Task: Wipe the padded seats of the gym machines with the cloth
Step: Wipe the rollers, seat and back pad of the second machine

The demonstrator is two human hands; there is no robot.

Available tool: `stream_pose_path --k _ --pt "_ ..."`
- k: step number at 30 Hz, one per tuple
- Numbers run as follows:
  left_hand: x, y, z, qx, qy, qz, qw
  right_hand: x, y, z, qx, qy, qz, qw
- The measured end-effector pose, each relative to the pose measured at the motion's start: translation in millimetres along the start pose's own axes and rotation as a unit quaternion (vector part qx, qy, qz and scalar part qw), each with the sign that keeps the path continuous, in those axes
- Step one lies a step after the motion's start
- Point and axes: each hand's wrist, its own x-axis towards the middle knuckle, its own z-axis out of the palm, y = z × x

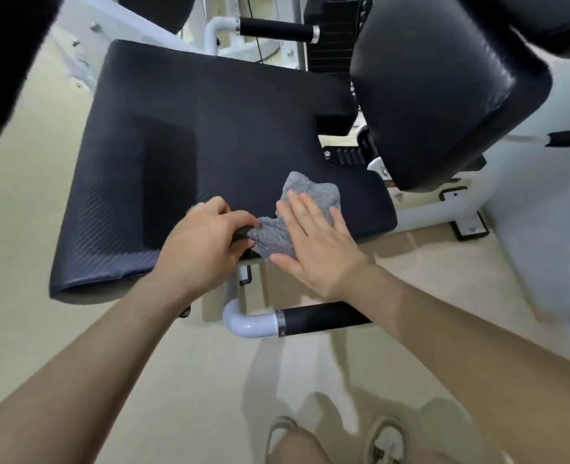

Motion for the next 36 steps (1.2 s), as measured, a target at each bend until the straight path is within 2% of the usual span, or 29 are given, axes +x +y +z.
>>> stream_pose_path --k 4,6,8,10,12,13,14,15,16,17,18,19,21,22,27,31,34,36 --pt "-12.5 -0.5 -20.7 -0.032 -0.043 -0.096 0.994 -5.2 -1.8 -20.1 0.024 -0.02 -0.003 1.0" --pt "-10.4 1.4 -32.3 -0.112 -0.054 -0.182 0.975 -10.3 12.5 -32.2 0.123 -0.016 0.025 0.992" --pt "-1.5 4.1 -41.6 -0.213 -0.013 -0.261 0.942 -15.6 21.8 -44.8 0.277 0.049 0.102 0.954" --pt "12.6 12.6 -48.1 -0.269 0.035 -0.317 0.909 -14.0 24.4 -58.5 0.36 0.13 0.152 0.911" --pt "28.1 23.0 -51.2 -0.25 0.086 -0.343 0.902 -8.4 17.5 -73.1 0.353 0.22 0.146 0.898" --pt "36.1 27.4 -53.1 -0.204 0.115 -0.341 0.91 -4.1 13.4 -79.7 0.345 0.25 0.136 0.894" --pt "43.8 31.2 -55.1 -0.141 0.142 -0.32 0.926 0.0 9.8 -81.6 0.333 0.247 0.123 0.902" --pt "50.0 33.2 -54.8 -0.072 0.16 -0.273 0.946 3.3 7.1 -79.3 0.311 0.198 0.108 0.923" --pt "55.4 34.1 -51.5 -0.013 0.155 -0.208 0.966 5.5 4.7 -75.0 0.275 0.096 0.097 0.952" --pt "58.8 34.7 -45.2 0.031 0.118 -0.142 0.982 6.8 3.5 -69.3 0.23 -0.031 0.093 0.968" --pt "60.3 36.4 -36.9 0.057 0.045 -0.091 0.993 7.5 4.6 -65.0 0.187 -0.129 0.086 0.97" --pt "59.1 38.3 -27.3 0.071 -0.043 -0.068 0.994 8.7 7.5 -62.6 0.165 -0.181 0.079 0.966" --pt "55.4 38.0 -12.9 0.068 -0.172 -0.089 0.979 14.3 14.8 -65.4 0.177 -0.19 0.076 0.963" --pt "55.0 36.0 -10.3 0.063 -0.194 -0.1 0.974 17.9 17.3 -68.6 0.197 -0.187 0.077 0.959" --pt "69.9 35.0 -33.4 0.023 -0.211 -0.115 0.971 22.3 24.1 -95.8 0.282 -0.192 0.12 0.932" --pt "71.4 31.7 -52.7 0.042 -0.212 -0.16 0.963 14.2 33.8 -116.3 0.355 -0.15 0.176 0.906" --pt "68.1 32.0 -56.1 0.077 -0.238 -0.159 0.955 18.7 27.1 -120.3 0.353 -0.194 0.194 0.895" --pt "75.3 32.0 -59.5 0.051 -0.265 -0.165 0.949 25.0 20.8 -115.4 0.334 -0.244 0.22 0.884"
